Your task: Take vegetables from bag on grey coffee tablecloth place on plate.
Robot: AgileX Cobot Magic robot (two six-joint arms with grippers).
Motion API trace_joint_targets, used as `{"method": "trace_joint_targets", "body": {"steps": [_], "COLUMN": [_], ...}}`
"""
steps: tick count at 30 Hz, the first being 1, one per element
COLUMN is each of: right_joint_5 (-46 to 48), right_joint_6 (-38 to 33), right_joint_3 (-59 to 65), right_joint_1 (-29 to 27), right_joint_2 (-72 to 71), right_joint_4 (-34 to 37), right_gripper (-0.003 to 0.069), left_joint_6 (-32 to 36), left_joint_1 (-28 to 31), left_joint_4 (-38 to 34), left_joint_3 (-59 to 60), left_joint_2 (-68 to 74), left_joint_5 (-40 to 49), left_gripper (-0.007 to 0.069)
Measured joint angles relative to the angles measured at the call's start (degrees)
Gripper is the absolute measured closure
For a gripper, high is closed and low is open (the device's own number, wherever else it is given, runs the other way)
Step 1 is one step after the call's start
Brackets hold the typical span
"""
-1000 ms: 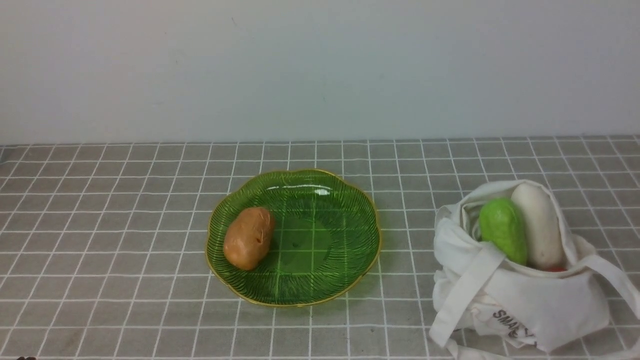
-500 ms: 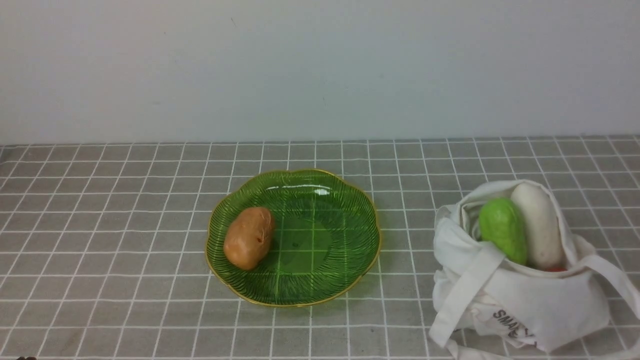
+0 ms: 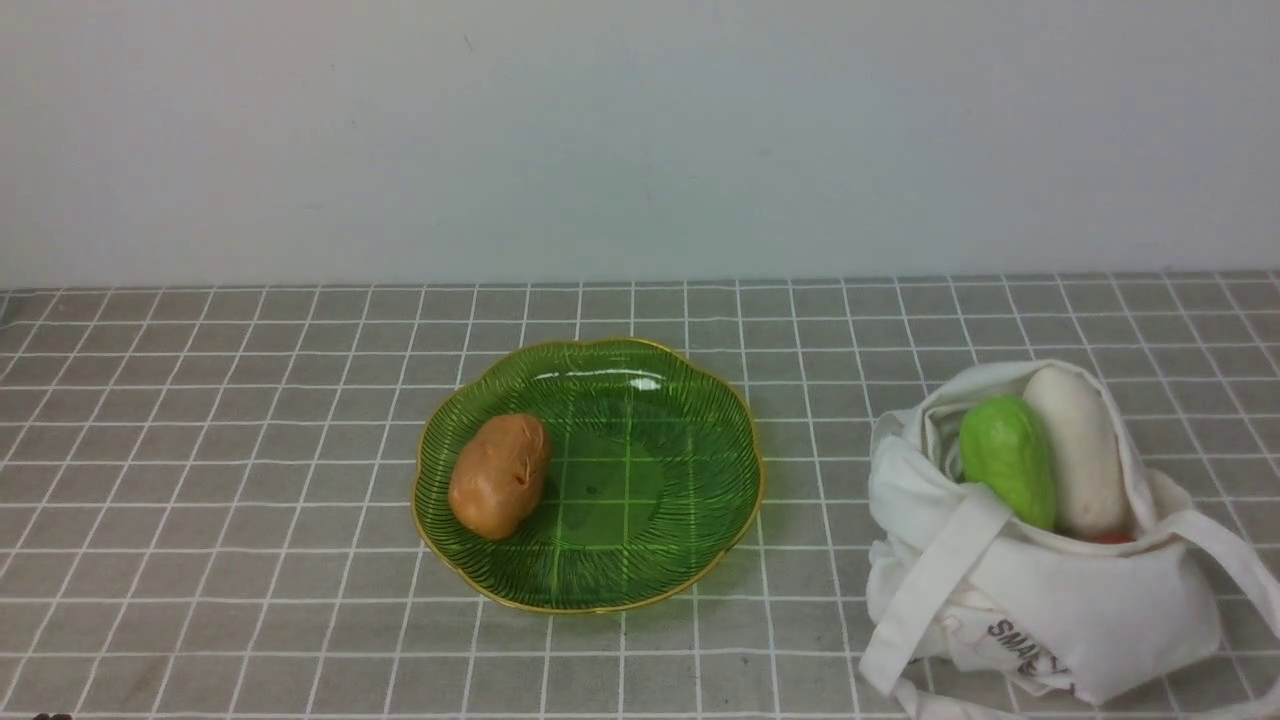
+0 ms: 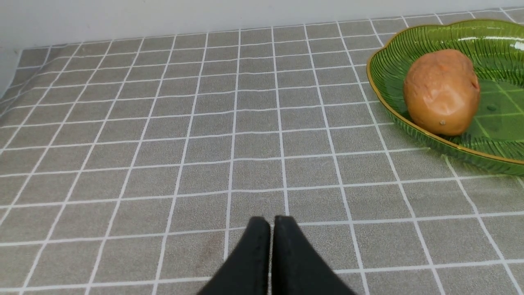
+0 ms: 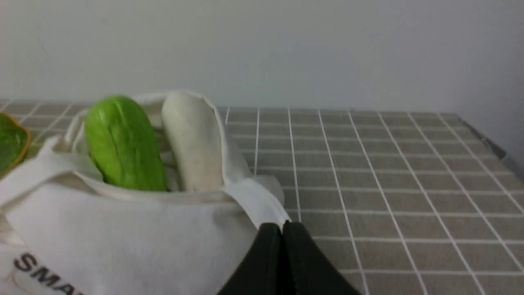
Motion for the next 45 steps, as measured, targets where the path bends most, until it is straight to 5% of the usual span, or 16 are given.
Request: {"method": "trace_joint_targets", "body": {"steps": [45], "right_joint_5": [1.19], "right_joint_6": [0.01], "right_joint_3": [0.23], "right_joint_1": [1.5], "right_joint_2": [0.06], "right_joint_4": [1.29], "right_gripper": [0.0673], "left_joint_6": [0.0], "left_joint_1": [0.0], "left_joint_4": [0.0], "left_joint_3": [0.0], "left_joint_2": [0.0], "left_joint_5": [0.0], "left_gripper": [0.0629]}}
